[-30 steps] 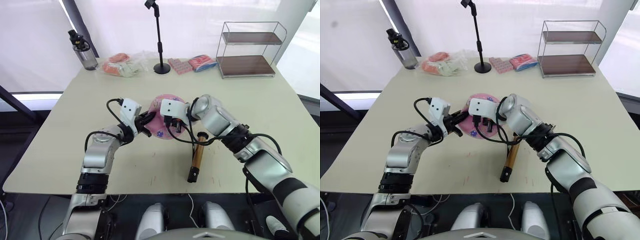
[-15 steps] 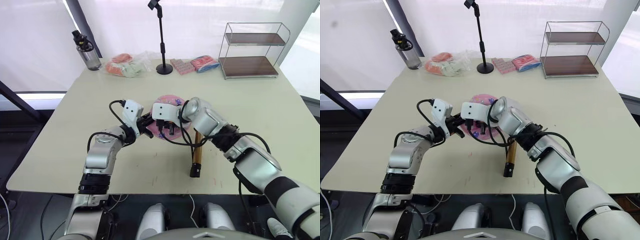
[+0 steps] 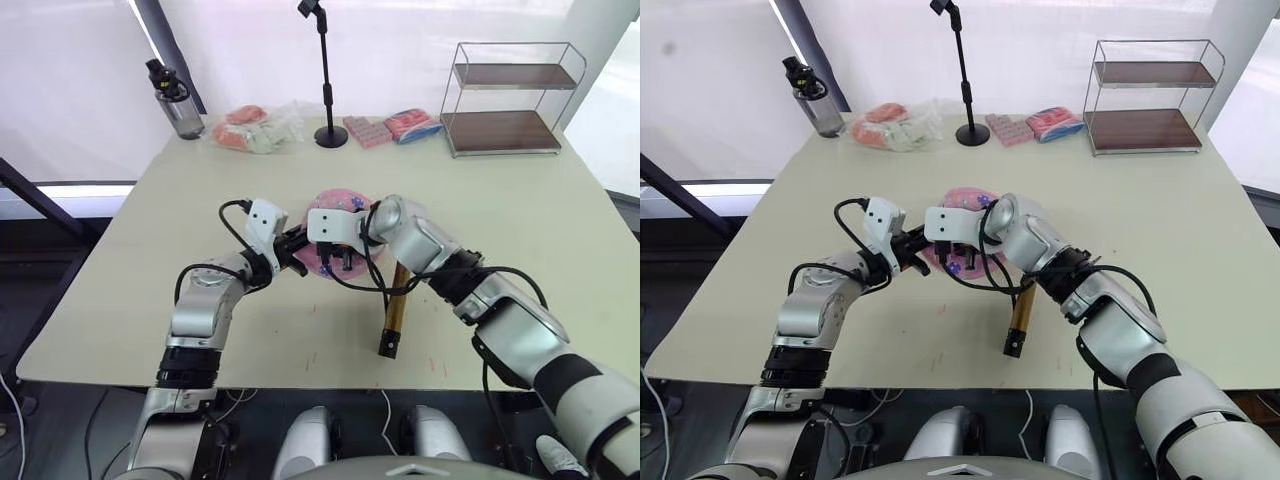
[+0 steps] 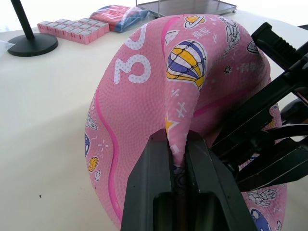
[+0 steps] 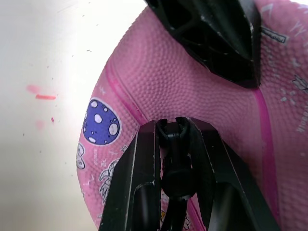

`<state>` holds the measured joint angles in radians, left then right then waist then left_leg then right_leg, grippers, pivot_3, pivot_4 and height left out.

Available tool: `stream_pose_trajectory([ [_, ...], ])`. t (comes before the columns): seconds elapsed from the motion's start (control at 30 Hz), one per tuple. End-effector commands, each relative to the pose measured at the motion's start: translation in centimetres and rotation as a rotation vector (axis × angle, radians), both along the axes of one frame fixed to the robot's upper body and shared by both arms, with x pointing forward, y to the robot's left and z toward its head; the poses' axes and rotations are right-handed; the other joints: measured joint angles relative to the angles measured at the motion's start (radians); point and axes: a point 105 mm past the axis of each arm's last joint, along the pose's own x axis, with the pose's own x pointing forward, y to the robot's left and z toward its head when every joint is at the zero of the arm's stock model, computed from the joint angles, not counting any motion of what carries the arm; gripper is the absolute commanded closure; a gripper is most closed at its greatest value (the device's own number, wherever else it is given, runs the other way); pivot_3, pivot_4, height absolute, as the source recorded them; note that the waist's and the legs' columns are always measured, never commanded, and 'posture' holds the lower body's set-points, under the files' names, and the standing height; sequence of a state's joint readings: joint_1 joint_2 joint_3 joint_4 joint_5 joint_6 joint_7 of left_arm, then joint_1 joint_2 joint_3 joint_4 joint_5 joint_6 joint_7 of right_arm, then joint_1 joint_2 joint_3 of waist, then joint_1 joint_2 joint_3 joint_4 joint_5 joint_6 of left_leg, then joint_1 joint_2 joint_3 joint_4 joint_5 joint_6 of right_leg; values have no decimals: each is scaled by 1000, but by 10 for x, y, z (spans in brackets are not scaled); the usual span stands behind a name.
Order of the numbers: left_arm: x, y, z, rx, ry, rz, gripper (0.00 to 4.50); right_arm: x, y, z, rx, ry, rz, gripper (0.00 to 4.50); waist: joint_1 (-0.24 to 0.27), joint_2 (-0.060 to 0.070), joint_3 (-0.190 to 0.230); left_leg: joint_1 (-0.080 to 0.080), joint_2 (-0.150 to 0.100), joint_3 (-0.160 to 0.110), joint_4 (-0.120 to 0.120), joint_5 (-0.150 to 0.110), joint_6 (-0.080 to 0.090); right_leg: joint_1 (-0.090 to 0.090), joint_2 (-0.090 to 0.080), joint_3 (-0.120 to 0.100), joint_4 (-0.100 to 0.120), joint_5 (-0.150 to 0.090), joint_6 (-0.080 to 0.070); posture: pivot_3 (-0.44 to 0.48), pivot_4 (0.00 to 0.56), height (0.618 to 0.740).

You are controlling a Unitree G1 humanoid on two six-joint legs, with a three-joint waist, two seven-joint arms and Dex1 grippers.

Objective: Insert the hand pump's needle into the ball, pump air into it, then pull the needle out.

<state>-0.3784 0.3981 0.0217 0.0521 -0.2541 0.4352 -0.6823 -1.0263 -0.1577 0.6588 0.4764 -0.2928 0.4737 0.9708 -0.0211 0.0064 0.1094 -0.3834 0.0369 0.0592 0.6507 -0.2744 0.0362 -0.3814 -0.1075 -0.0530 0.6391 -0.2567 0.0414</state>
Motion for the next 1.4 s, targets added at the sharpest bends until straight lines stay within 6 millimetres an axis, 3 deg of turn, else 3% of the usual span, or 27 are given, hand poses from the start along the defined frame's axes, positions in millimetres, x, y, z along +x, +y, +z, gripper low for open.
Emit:
stream_pose_trajectory([
  [0.03,-10,-3,-31,27,120,-31,4500,13,-56,-26,-134,57,-187,4107,8,1,1,-1,0,0,0,0,0,-1,0,0,0,0,0,0,150,736],
  [0.23,-9,-4,-32,30,120,-37,4500,11,-65,-9,-98,53,-200,4107,15,1,1,-13,0,-1,-2,0,0,-11,-1,-2,-3,0,0,0,150,736],
  [0.4,-8,-4,-32,31,120,-38,4500,10,-75,-6,-100,56,-216,4107,15,1,1,-15,-1,-1,-2,0,0,-12,-1,-2,-4,0,0,0,150,736],
  [0.57,-8,-4,-32,31,118,-39,4500,11,-83,-11,-119,60,-240,4107,13,1,2,-14,-1,-1,-2,0,0,-12,-1,-2,-4,0,0,0,150,736],
  [1.0,-8,-4,-32,28,119,-33,4500,7,-81,-30,-173,87,-214,4107,12,1,1,-14,0,-1,-2,0,0,-12,-1,-3,-4,0,0,0,150,736],
  [1.4,-10,-4,-33,26,122,-31,4500,15,-79,-42,-250,96,-192,4107,5,0,-2,-10,0,-1,-2,1,0,-12,-5,-8,-2,1,-2,0,150,736],
])
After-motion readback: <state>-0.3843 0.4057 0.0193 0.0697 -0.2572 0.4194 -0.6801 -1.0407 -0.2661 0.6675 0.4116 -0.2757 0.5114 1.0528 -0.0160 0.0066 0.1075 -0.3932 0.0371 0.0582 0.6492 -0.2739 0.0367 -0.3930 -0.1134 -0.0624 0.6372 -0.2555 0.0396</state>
